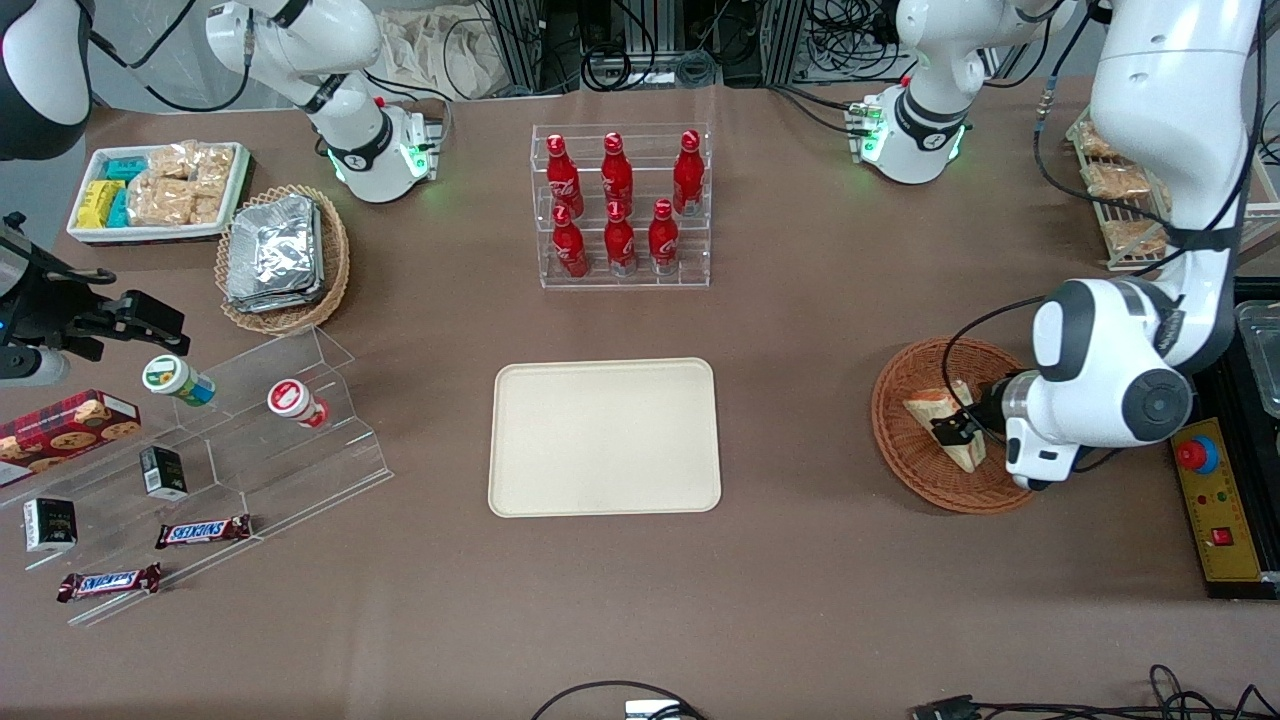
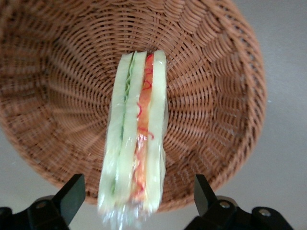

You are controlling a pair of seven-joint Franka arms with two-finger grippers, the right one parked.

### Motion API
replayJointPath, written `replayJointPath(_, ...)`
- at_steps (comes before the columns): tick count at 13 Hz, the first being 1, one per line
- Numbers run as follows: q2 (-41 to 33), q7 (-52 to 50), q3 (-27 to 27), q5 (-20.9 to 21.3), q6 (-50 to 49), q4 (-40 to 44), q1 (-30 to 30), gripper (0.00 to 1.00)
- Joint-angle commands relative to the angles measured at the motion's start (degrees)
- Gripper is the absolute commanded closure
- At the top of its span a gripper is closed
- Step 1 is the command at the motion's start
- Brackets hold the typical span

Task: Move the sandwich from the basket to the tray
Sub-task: 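Lower the open left gripper onto the wrapped sandwich in the basket, then close the left gripper on the sandwich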

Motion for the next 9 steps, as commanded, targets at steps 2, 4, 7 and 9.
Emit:
replayJointPath(2, 2.0, -0.9, 0.6, -0.3, 4.4, -2.3, -0.7, 0.0)
replayJointPath(4, 3.2, -0.9, 0.6, -0.3, 5.1, -2.3, -0.7, 0.09)
replayJointPath(7, 3.3, -0.9, 0.6, -0.2, 5.6, -2.3, -0.7, 0.94)
replayJointPath(9, 2.1, 0.1, 0.6, -0.2, 4.6, -1.9, -0.7, 1.0)
